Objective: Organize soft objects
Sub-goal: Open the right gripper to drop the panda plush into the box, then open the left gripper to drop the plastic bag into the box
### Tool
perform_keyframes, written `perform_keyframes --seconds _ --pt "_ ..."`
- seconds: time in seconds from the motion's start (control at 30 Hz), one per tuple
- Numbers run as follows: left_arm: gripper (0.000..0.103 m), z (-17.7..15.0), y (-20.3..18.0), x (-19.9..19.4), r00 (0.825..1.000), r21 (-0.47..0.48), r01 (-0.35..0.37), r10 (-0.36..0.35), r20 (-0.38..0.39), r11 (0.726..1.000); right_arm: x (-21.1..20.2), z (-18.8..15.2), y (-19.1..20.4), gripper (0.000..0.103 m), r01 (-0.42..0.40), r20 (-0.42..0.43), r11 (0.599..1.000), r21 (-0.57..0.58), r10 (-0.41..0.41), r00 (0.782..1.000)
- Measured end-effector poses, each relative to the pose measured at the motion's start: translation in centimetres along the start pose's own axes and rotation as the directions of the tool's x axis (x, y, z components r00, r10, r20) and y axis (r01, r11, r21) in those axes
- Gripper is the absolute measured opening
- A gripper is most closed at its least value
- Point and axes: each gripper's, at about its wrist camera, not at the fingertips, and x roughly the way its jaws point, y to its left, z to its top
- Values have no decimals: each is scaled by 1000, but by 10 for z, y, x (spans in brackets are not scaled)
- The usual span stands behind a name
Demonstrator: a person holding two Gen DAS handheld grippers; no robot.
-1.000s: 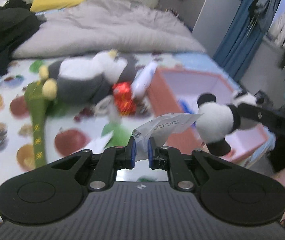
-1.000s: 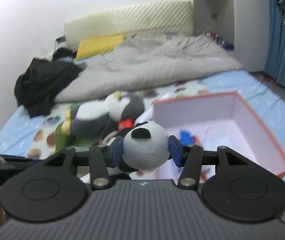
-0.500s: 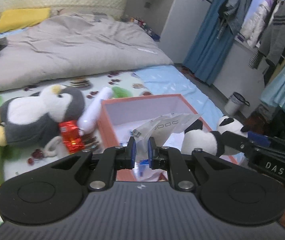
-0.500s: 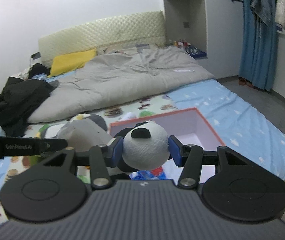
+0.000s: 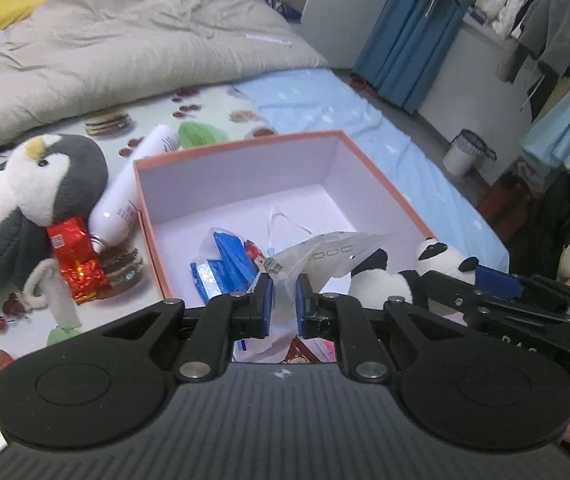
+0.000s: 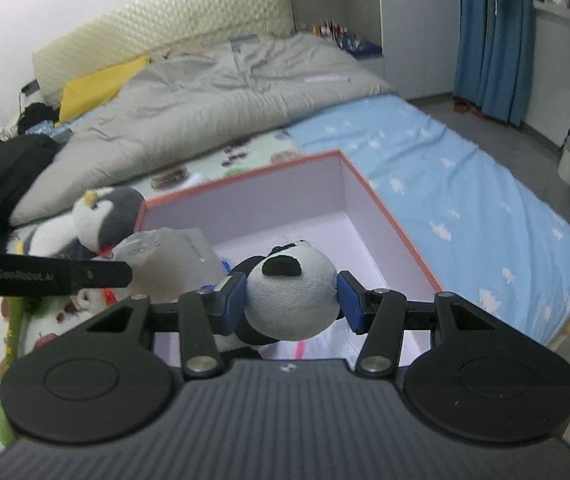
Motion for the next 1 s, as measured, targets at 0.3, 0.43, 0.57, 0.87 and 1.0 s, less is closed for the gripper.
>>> perform_keyframes --seconds 0.3,0.43,0.57,0.87,1.0 --pt "14 4 -4 42 998 6 -18 18 -65 1000 39 -10 -17 54 -16 -75 999 34 18 997" --pt "14 3 -5 52 997 12 -25 26 -79 1000 45 -13 -22 54 -15 -88 1000 27 18 996" --pt "17 3 -6 57 996 23 -25 26 -82 999 49 -16 -26 55 -13 -105 999 31 16 994" --pt "43 5 -1 26 1000 1 -18 18 -16 1000 31 -11 -24 65 -15 -73 999 47 19 997" --pt "43 2 1 -5 999 -1 -16 16 30 1000 12 -10 -13 65 -30 -38 999 41 32 999"
